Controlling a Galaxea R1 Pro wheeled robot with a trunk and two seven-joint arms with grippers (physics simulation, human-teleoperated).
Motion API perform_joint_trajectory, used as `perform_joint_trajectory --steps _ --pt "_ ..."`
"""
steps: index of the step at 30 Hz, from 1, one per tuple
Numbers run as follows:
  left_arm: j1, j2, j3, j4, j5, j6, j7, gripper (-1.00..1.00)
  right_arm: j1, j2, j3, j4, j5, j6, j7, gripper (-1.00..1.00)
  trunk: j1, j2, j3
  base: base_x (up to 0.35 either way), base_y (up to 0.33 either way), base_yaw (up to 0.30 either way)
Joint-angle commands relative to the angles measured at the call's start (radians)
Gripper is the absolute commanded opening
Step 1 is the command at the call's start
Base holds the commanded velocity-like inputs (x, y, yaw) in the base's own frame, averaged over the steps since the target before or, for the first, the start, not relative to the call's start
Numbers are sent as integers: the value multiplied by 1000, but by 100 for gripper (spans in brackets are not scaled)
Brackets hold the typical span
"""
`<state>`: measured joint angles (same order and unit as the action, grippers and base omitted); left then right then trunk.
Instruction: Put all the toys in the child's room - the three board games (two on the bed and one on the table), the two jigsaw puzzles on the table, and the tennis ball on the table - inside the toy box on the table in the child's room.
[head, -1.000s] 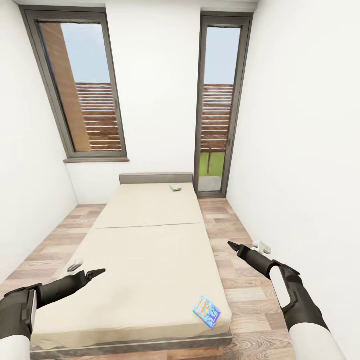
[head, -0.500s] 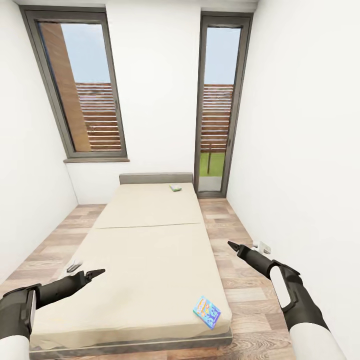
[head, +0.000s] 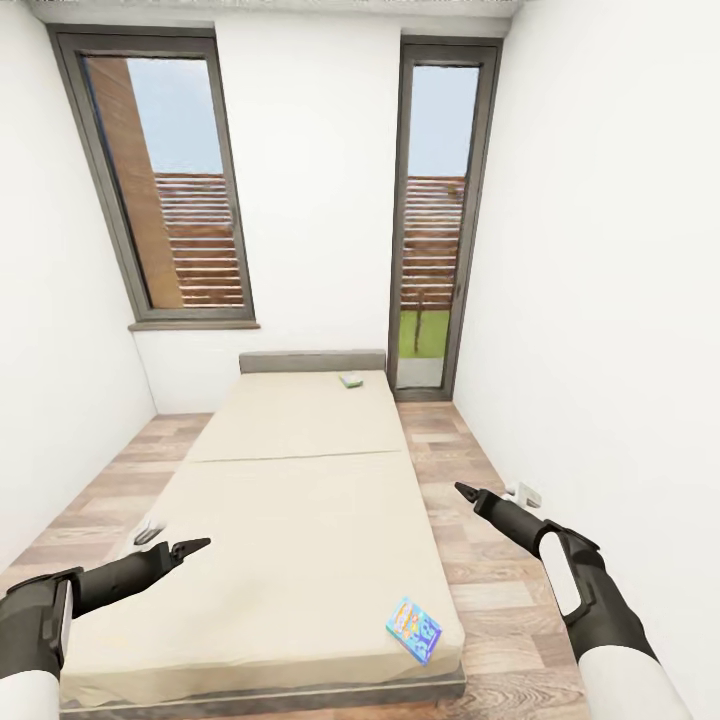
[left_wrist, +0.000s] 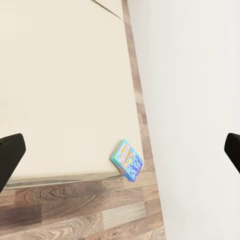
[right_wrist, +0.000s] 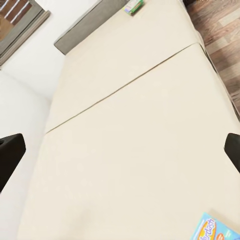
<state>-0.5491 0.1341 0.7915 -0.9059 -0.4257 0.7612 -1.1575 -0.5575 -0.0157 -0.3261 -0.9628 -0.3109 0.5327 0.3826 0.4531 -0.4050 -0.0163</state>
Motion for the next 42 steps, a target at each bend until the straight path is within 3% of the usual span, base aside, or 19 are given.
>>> perform_joint_trajectory --steps 1,19,27,37,42 --pt "-2 -1 4 -1 -10 7 -10 100 -1 0 -2 -1 -5 7 2 100 5 -9 -3 0 0 0" --pt "-2 4 4 -1 -9 8 -13 100 -1 -1 -3 -1 -5 5 2 100 74 -135 -47 0 0 0" --pt "-2 13 6 -12 -8 71 -16 100 -1 -4 -5 -1 -7 0 -7 100 104 -191 -72 0 0 0" --pt "-4 49 6 -19 -8 143 -20 100 -1 -1 -7 1 -8 0 -12 100 143 -261 -104 0 0 0" --pt "-5 68 3 -20 -9 163 -124 100 -1 2 -8 15 -9 3 -18 100 162 -296 -119 0 0 0"
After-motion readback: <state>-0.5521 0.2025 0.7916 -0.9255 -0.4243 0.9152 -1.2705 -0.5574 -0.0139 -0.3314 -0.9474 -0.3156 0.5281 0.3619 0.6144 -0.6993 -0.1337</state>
